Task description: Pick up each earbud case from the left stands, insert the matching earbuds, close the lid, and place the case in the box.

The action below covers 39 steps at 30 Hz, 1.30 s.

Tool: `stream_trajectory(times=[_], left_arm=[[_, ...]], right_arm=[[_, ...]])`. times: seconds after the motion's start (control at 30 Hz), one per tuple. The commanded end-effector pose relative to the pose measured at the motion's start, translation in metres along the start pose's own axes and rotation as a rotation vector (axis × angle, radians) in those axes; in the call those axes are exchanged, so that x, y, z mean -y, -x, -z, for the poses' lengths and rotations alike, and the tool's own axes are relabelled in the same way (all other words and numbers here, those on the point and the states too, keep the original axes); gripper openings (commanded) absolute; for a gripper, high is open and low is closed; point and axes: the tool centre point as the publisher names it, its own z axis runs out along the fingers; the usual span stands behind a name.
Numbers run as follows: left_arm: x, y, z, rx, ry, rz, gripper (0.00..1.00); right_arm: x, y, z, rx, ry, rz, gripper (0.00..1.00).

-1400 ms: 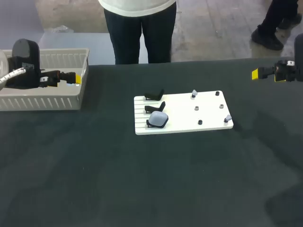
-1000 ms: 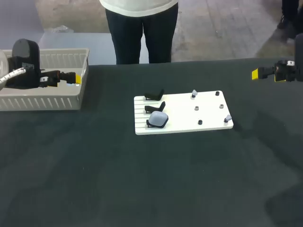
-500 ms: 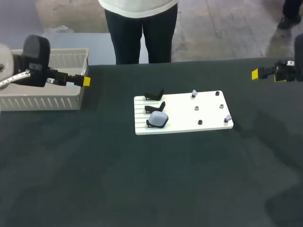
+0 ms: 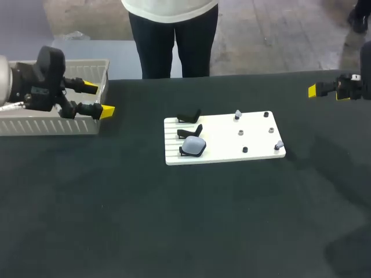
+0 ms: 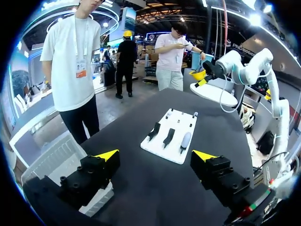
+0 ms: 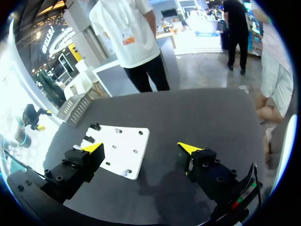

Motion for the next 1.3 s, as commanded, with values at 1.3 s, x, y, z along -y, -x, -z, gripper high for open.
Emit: stream_trajectory(times=[1.3], left_arm=[[0.080, -0.029, -0.119, 0.127, -0.245, -0.205, 1.00]], right_arm=[[0.001, 0.000, -0.001, -0.001, 0.004, 0.001, 1.00]])
